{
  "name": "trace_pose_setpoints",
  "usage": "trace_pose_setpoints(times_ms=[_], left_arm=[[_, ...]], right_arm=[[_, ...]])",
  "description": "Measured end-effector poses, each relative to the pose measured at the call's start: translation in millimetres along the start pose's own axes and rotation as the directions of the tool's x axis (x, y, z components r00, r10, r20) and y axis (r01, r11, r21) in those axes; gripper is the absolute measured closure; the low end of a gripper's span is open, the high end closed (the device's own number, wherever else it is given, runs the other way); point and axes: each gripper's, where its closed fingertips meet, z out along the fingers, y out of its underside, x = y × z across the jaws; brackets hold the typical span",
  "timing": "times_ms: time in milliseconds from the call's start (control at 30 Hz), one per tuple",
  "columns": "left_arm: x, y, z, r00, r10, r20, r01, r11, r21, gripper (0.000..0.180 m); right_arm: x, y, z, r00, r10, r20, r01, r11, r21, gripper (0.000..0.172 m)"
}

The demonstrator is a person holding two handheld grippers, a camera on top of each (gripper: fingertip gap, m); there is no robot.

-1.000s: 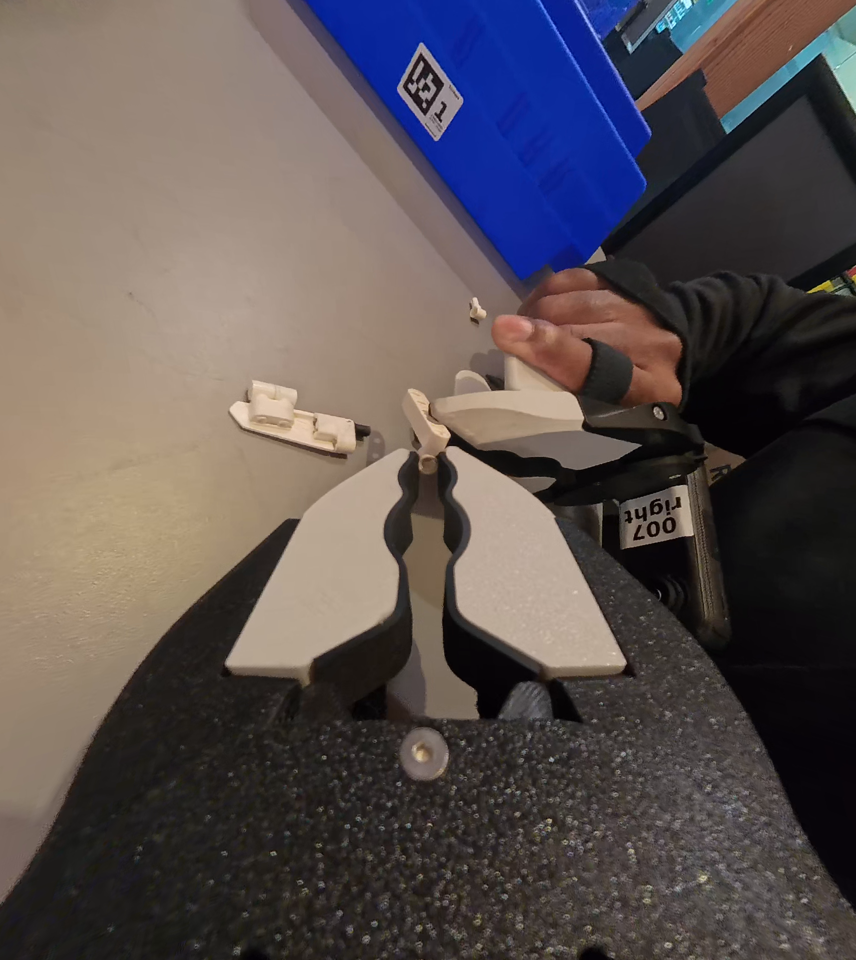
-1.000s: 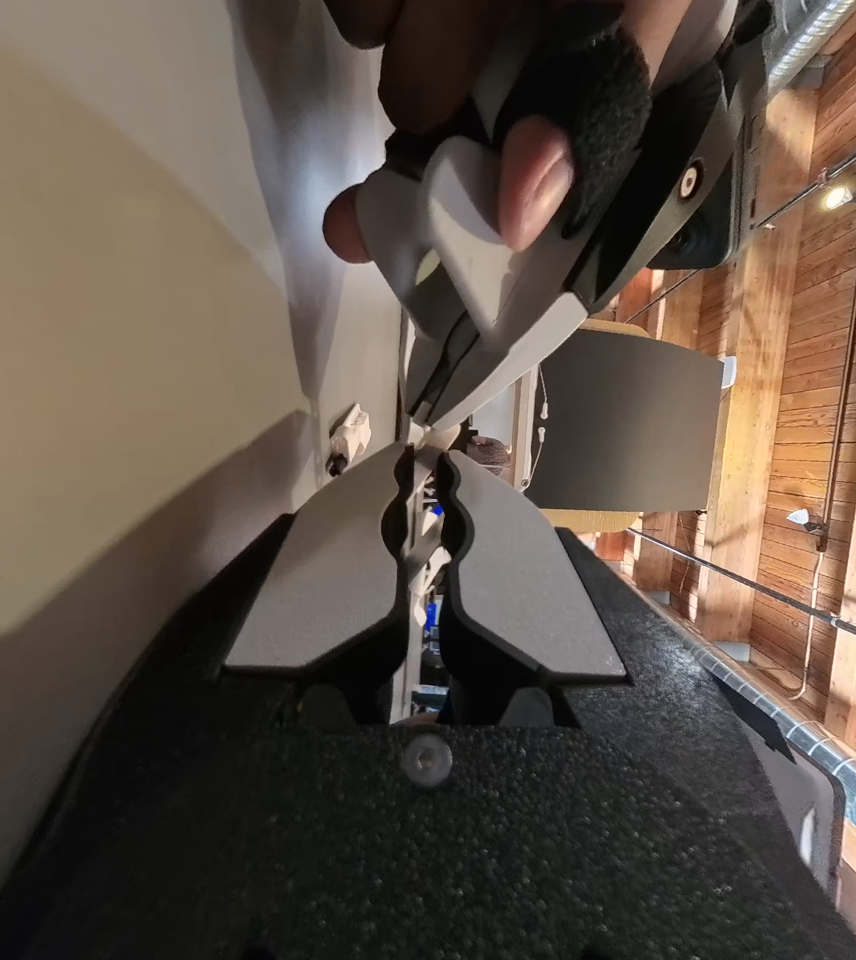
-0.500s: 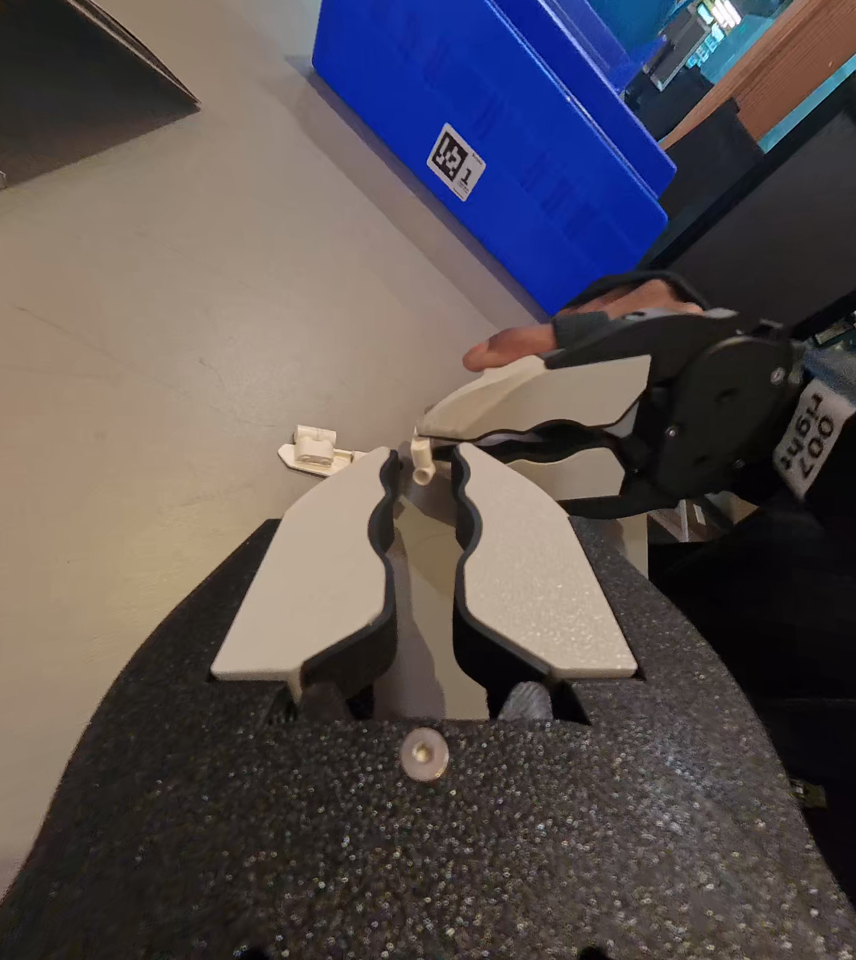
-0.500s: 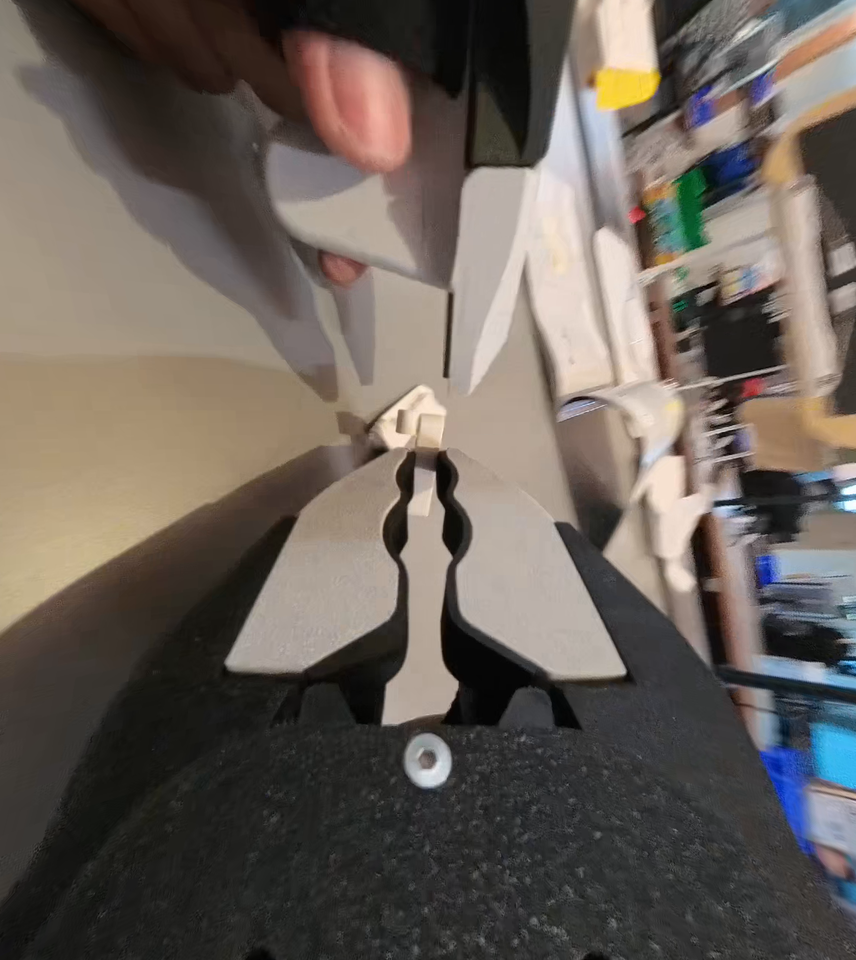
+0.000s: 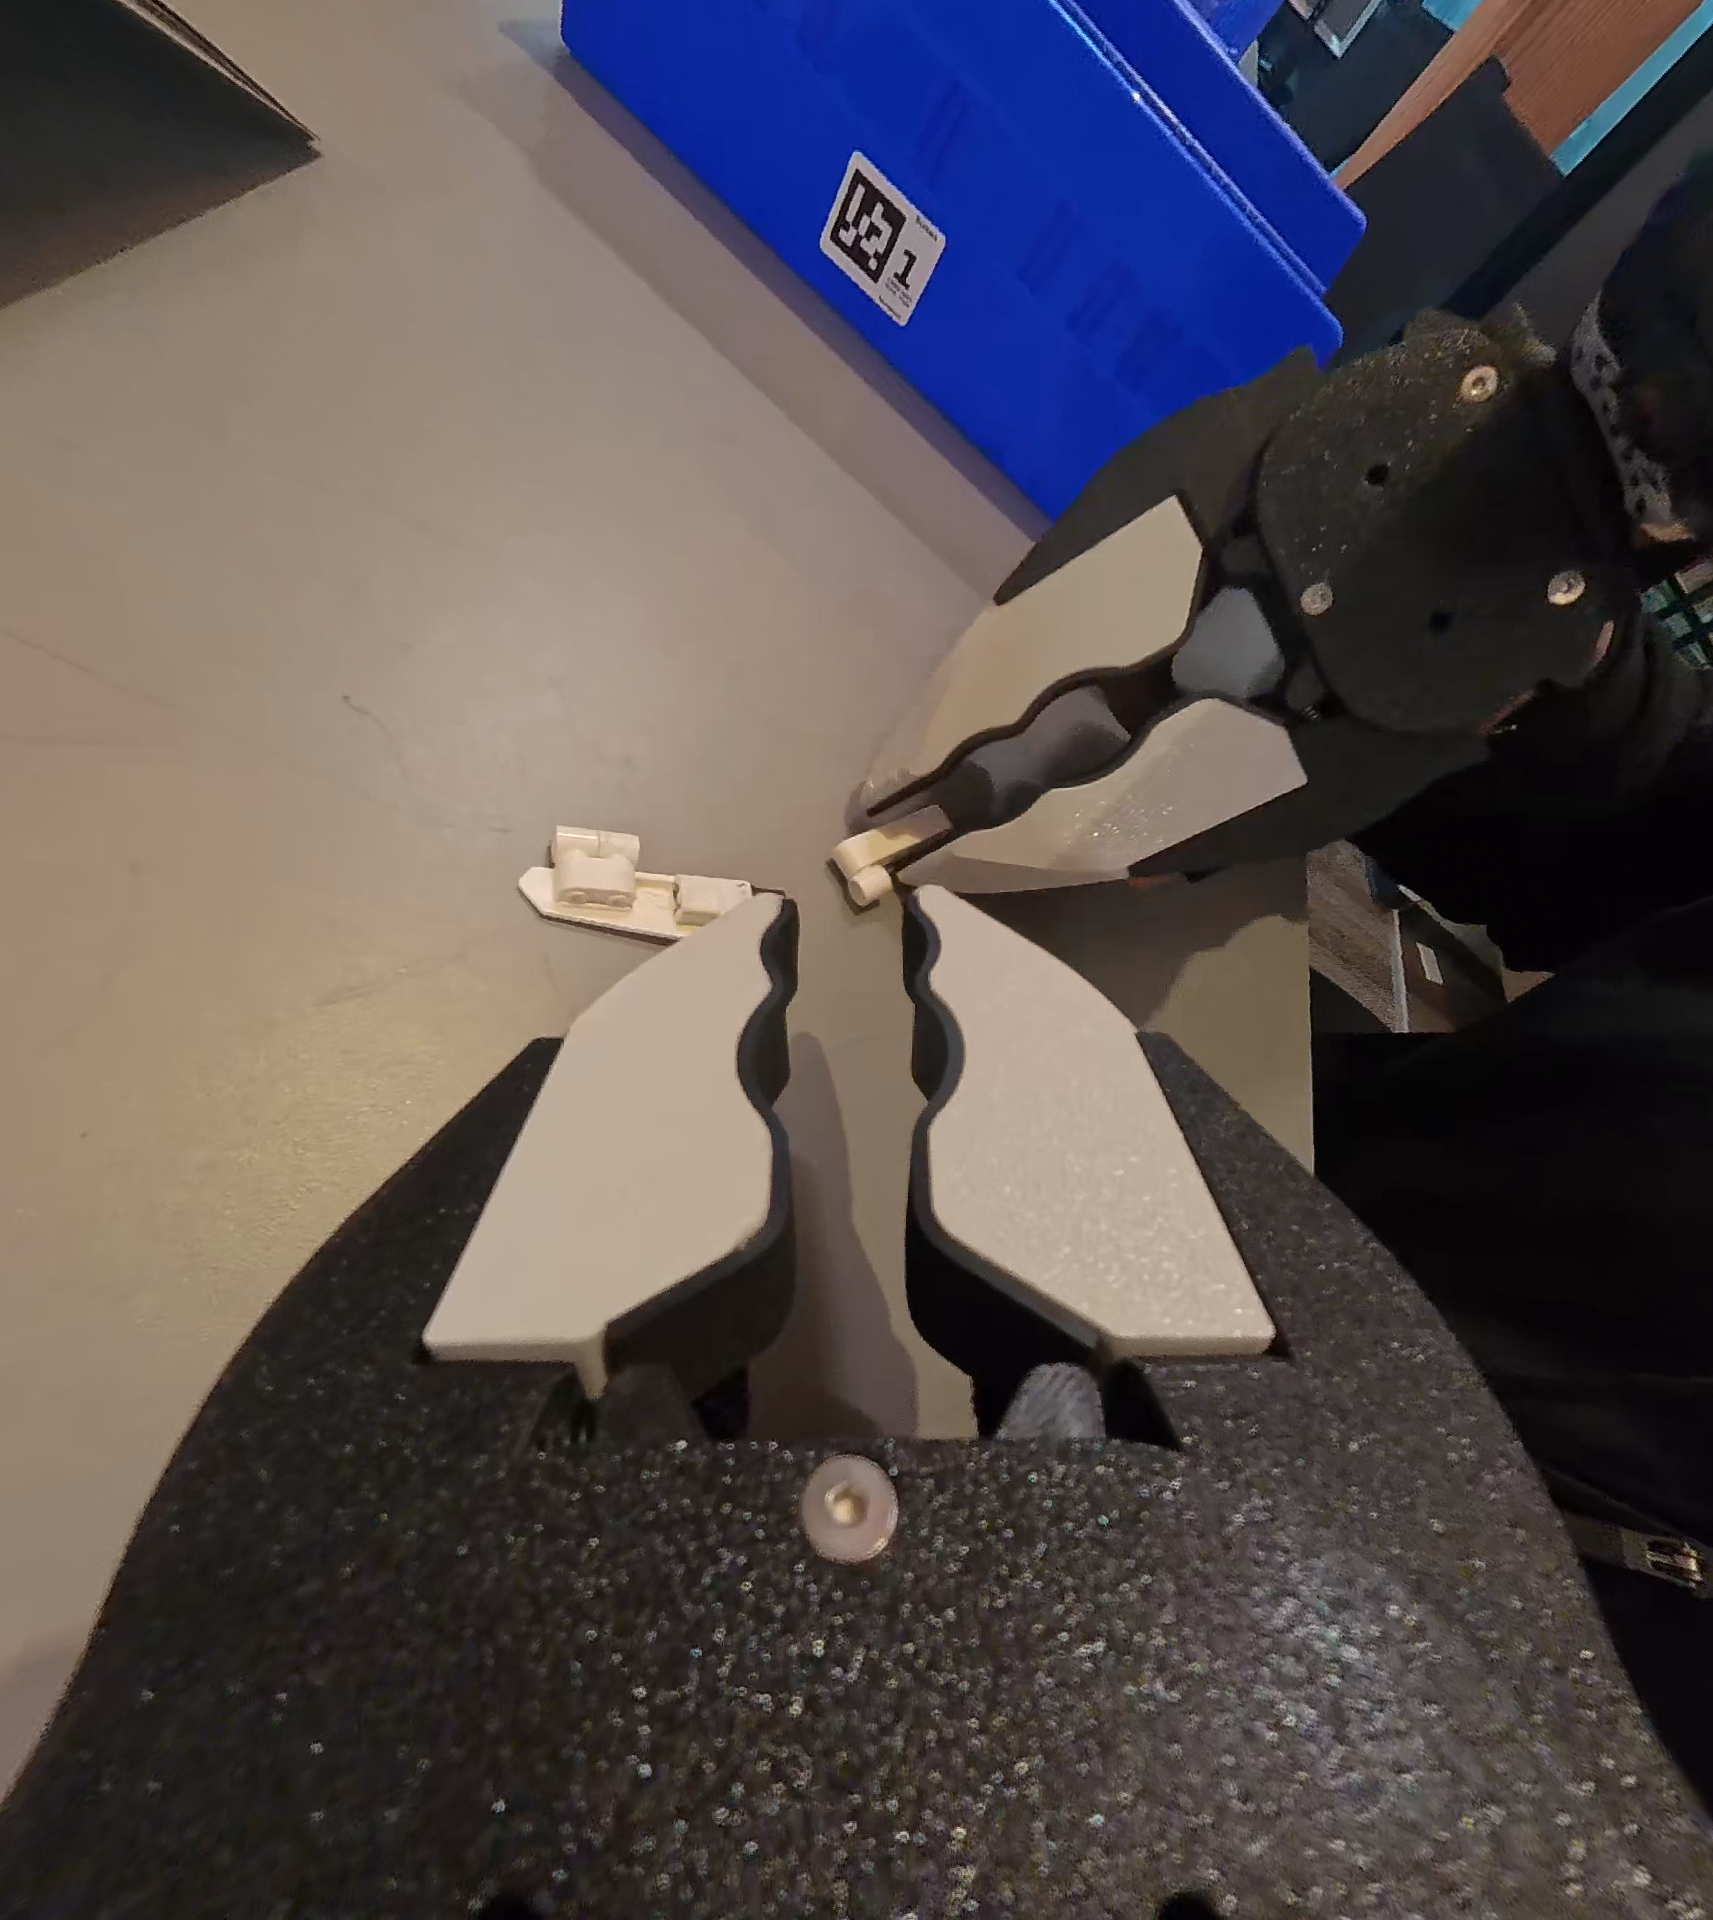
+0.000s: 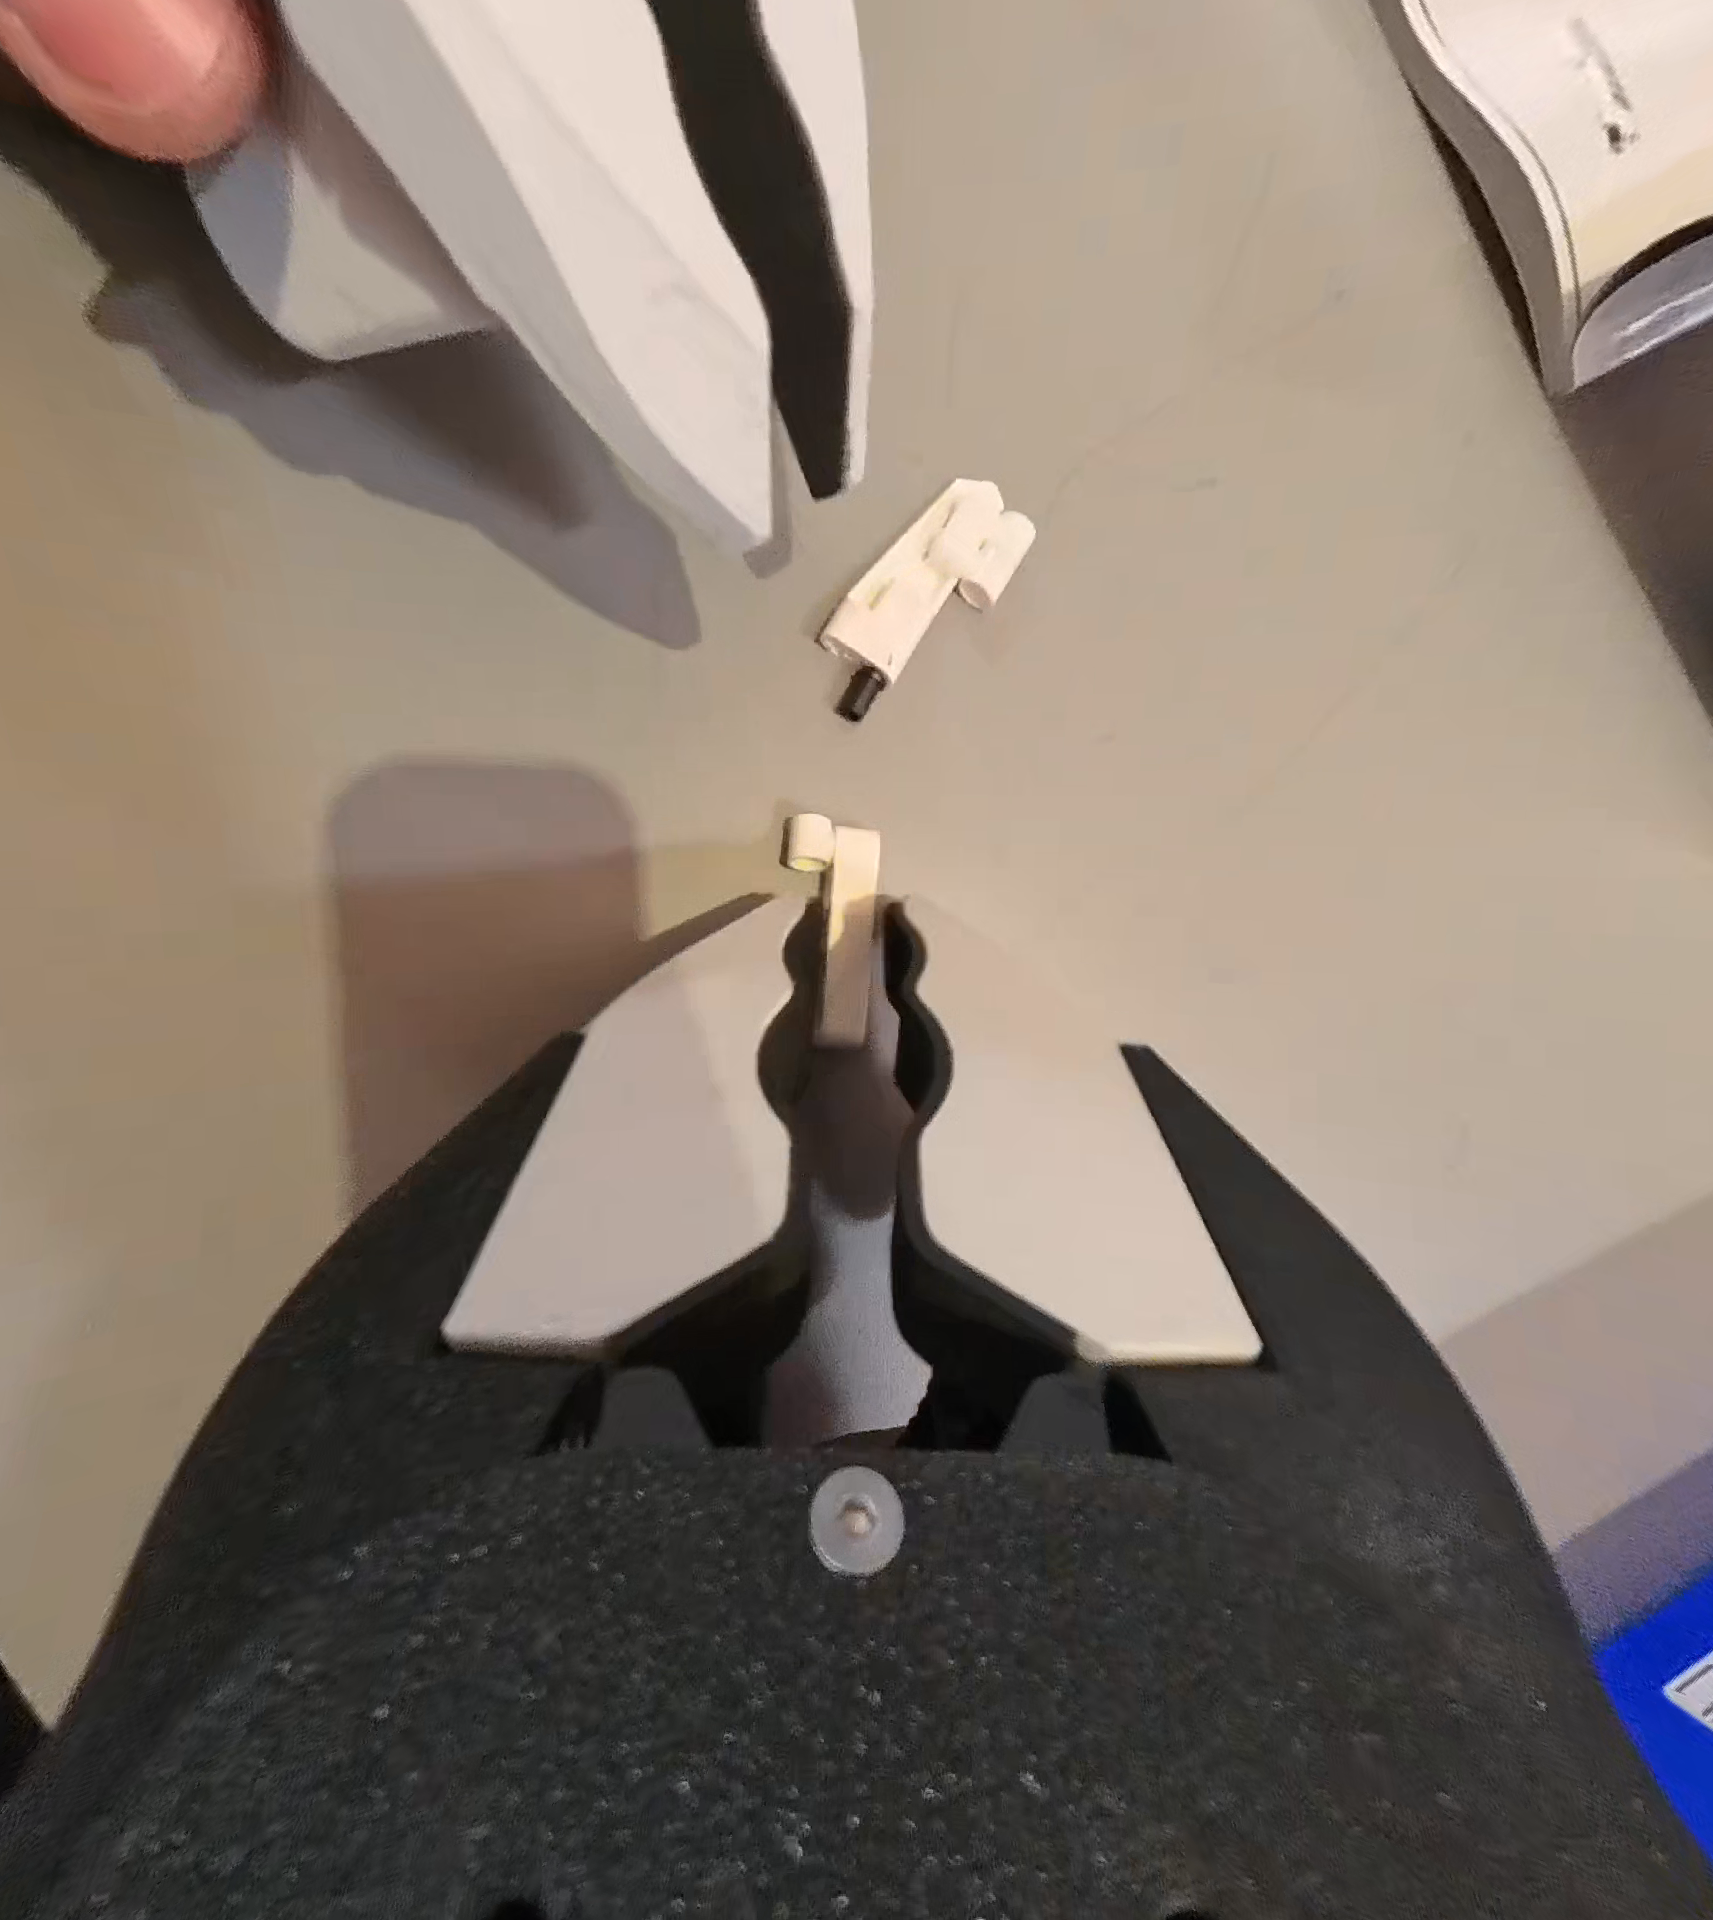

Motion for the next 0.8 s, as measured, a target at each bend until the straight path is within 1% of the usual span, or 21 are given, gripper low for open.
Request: trace_pose_setpoints(times_ms=[67,200,267,333,433,500,567,633,700,767,800], left_arm=[[0.1,0.4,0.0,1.000,0.004,0.001,-0.004,1.000,-0.001,0.161],[0.9,0.5,-0.2,1.000,0.011,0.002,-0.011,1.000,-0.001,0.161],[1.7,1.1,0.3,1.000,0.021,0.004,-0.021,1.000,-0.004,0.162],[1.7,2.4,1.7,0.999,0.033,0.013,-0.033,0.999,-0.012,0.162],[1.4,3.9,2.8,0.999,0.043,0.023,-0.043,0.999,-0.021,0.162],[0.5,3.5,2.4,0.999,0.043,0.029,-0.042,0.999,-0.018,0.162],[-0.2,3.1,2.0,0.999,0.039,0.031,-0.039,0.999,-0.015,0.163],[-0.5,3.2,2.0,0.999,0.037,0.031,-0.037,0.999,-0.016,0.163],[0.0,3.5,2.0,0.999,0.040,0.029,-0.040,0.999,-0.018,0.163],[0.6,3.6,1.8,0.999,0.046,0.027,-0.045,0.999,-0.017,0.163],[0.9,3.6,1.8,0.999,0.047,0.025,-0.046,0.999,-0.017,0.163]], right_arm=[[1.0,3.1,-2.9,1.000,0.015,0.000,-0.015,1.000,0.006,0.154],[1.6,9.5,-16.8,0.999,0.045,0.000,-0.045,0.998,0.049,0.148],[1.8,6.2,-25.1,1.000,0.006,-0.024,-0.003,0.994,0.105,0.148],[-2.8,-0.8,-27.8,0.997,-0.056,-0.045,0.061,0.989,0.133,0.149],[-10.1,-11.1,-21.9,0.979,-0.180,-0.097,0.191,0.974,0.120,0.149],[-12.3,-14.5,-15.4,0.968,-0.226,-0.111,0.238,0.966,0.104,0.149],[-7.4,-16.7,-10.0,0.971,-0.206,-0.121,0.218,0.971,0.100,0.151],[2.7,-12.0,-6.0,0.984,-0.135,-0.117,0.144,0.988,0.064,0.151],[4.5,-1.9,-2.4,0.994,-0.085,-0.070,0.086,0.996,0.014,0.151],[5.0,2.6,-1.1,0.998,-0.039,-0.041,0.039,0.999,-0.001,0.164],[5.0,3.3,-1.1,1.000,-0.014,-0.028,0.014,1.000,-0.003,0.164]])
